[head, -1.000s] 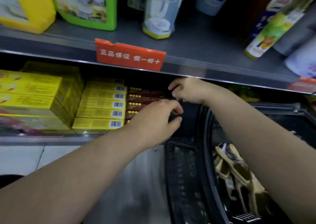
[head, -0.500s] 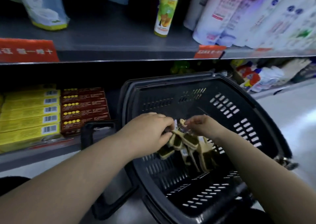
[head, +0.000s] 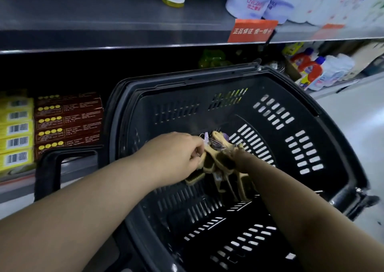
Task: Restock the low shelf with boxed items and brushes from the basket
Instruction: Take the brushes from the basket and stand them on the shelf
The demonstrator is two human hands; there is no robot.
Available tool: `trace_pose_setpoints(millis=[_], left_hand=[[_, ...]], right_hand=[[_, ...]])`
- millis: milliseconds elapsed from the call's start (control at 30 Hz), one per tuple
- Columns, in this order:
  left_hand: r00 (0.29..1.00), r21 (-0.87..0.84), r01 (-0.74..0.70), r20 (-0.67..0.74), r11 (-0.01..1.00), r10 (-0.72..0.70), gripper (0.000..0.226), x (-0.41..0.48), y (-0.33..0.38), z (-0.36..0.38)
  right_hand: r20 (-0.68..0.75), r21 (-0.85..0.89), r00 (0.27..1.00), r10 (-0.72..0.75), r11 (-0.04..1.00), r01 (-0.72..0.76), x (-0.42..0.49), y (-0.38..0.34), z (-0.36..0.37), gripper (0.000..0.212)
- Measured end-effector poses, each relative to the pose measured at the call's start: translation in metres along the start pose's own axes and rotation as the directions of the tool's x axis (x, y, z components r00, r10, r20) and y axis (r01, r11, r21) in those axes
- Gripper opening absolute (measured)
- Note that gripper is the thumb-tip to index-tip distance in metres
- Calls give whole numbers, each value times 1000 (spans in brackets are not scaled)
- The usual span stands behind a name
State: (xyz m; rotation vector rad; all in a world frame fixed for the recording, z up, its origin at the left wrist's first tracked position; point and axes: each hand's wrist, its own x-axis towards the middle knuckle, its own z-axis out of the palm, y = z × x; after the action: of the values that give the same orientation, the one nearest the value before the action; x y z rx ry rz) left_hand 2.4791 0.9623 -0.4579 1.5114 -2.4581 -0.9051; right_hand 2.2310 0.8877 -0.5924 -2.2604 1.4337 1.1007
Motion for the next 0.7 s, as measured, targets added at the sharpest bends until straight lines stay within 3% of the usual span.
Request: trace_pose_setpoints(millis=[33, 100, 133, 200, 233, 300, 400, 500, 600, 700], left_hand=[[1000, -2, 13, 12, 1000, -13, 19, 1, 0, 1], [999, -16, 42, 10, 999, -42, 19, 4, -1, 1], [998, -29, 57, 0, 998, -57, 20, 6, 0, 2], [997, -43, 75, -27, 996, -77, 28, 9, 2, 4], [996, -38, 75, -40, 996, -76, 35, 10, 2, 6], [996, -38, 69, -49, 997, -71, 49, 11, 2, 9], [997, -43, 78, -1, 996, -78, 64, 12, 2, 13], [985, -115, 139, 122, 984, -125, 72, 13, 3, 16], [967, -207, 211, 188, 955, -173, 61, 13, 6, 18], [954, -221, 293, 135, 930, -268, 42, 18, 2, 16]], right_hand=[[-92, 23, 996, -15, 1000, 17, 2, -2, 1, 52], [-206, 318, 970, 129, 946, -59, 8, -7, -1, 40], [-187, 292, 976, 108, 955, -50, 6, -6, -7, 41], [-117, -76, 993, 16, 997, -25, -10, 1, -25, 49], [-87, -129, 996, -13, 992, 2, -13, -1, -38, 50], [-86, -85, 994, -65, 995, 58, -32, -16, -63, 41], [-202, 7, 970, -137, 990, 142, -68, -48, -95, 21], [-211, -42, 948, -239, 971, 236, -91, -69, -108, 18], [-298, -45, 907, -298, 953, 299, -102, -78, -117, 22], [-460, -14, 821, -337, 928, 373, -102, -78, -118, 24]])
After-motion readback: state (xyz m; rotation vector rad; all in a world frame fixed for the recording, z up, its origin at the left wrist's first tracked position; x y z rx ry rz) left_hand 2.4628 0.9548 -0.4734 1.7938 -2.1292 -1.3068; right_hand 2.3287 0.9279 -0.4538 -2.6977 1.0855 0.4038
